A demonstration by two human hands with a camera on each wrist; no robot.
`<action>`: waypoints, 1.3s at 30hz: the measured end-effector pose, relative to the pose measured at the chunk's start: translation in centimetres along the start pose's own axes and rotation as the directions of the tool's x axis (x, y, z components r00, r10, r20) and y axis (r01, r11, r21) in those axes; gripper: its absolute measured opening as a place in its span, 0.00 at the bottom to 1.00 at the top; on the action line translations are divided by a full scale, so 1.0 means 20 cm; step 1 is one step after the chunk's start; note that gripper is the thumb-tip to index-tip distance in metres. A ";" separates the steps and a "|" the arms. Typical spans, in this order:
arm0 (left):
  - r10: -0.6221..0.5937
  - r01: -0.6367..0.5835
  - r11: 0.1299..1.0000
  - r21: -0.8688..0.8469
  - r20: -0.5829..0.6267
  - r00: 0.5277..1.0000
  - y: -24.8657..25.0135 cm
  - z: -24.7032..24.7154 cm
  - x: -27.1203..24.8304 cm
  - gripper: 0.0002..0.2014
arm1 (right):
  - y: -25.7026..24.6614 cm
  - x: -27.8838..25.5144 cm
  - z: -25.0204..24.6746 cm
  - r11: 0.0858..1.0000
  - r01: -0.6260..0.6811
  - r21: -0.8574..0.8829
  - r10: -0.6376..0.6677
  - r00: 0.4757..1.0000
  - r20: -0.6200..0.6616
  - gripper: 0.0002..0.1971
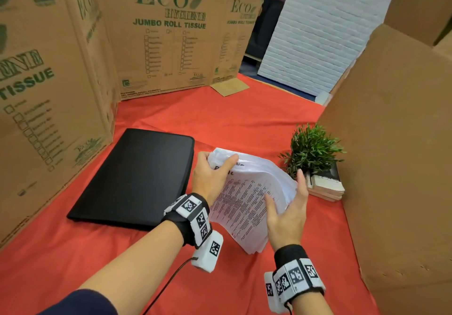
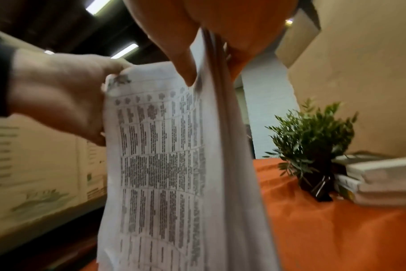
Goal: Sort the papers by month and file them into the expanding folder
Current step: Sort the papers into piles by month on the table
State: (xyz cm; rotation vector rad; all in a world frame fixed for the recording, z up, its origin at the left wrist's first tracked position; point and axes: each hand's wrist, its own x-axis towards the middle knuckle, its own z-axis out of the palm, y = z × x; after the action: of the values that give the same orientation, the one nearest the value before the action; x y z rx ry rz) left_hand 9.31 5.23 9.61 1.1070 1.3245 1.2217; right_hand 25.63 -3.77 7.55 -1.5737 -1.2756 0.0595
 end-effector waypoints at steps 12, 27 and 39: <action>-0.007 0.012 0.998 -0.059 0.083 0.997 0.03 0.00 0.08 0.17 | -0.02 0.00 -0.04 0.996 0.078 0.046 -0.078 0.997 -0.005 0.28; 0.037 -0.154 0.969 0.191 0.508 0.861 -0.16 -0.14 0.15 0.17 | 0.06 0.02 -0.02 0.802 -0.487 0.347 0.461 0.873 0.160 0.15; -0.240 0.116 0.903 0.413 0.260 0.935 -0.39 -0.16 -0.02 0.07 | 0.22 -0.06 0.04 0.852 -0.522 -0.047 0.519 0.826 0.220 0.08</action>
State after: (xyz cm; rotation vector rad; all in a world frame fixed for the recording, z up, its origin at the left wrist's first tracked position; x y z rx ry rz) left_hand 6.05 3.83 1.82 1.3577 1.4246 0.6255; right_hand 27.51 -3.57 3.37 -1.9052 -0.9687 0.6115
